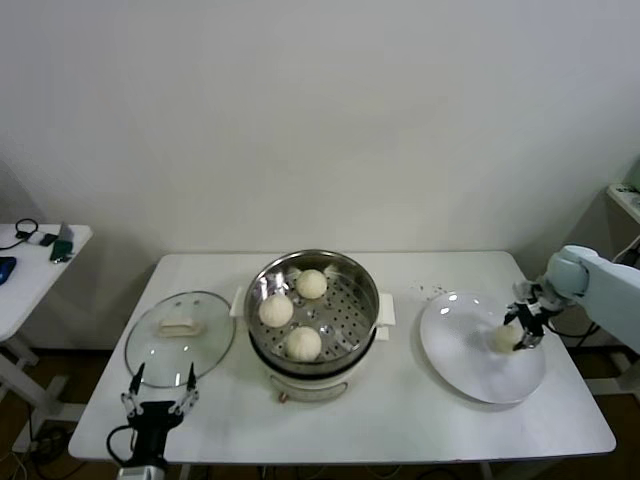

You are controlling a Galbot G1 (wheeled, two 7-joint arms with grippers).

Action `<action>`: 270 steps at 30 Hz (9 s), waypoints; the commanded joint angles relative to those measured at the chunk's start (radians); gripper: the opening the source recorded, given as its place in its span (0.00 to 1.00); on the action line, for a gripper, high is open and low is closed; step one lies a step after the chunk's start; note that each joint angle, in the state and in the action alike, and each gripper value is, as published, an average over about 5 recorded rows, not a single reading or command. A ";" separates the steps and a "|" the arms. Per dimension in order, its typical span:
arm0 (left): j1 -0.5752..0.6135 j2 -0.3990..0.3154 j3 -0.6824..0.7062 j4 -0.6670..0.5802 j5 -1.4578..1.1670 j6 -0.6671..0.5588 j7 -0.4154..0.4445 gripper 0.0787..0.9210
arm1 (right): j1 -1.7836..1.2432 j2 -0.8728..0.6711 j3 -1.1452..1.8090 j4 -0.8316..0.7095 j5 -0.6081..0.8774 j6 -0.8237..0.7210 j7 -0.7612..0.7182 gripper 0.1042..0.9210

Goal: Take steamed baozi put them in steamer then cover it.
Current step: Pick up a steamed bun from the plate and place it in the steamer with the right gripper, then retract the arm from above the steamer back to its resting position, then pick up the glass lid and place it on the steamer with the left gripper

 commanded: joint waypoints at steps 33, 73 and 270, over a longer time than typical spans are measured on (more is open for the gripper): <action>-0.003 0.018 0.007 -0.044 -0.027 0.016 0.005 0.88 | 0.784 0.469 -0.510 0.677 0.806 -0.342 0.230 0.66; -0.002 0.018 -0.007 -0.031 -0.037 0.014 0.001 0.88 | 0.528 0.485 -0.449 0.468 0.643 -0.310 0.229 0.85; -0.610 0.110 0.757 -0.079 1.426 0.839 0.254 0.07 | -1.873 0.672 1.835 0.818 0.256 0.273 0.928 0.88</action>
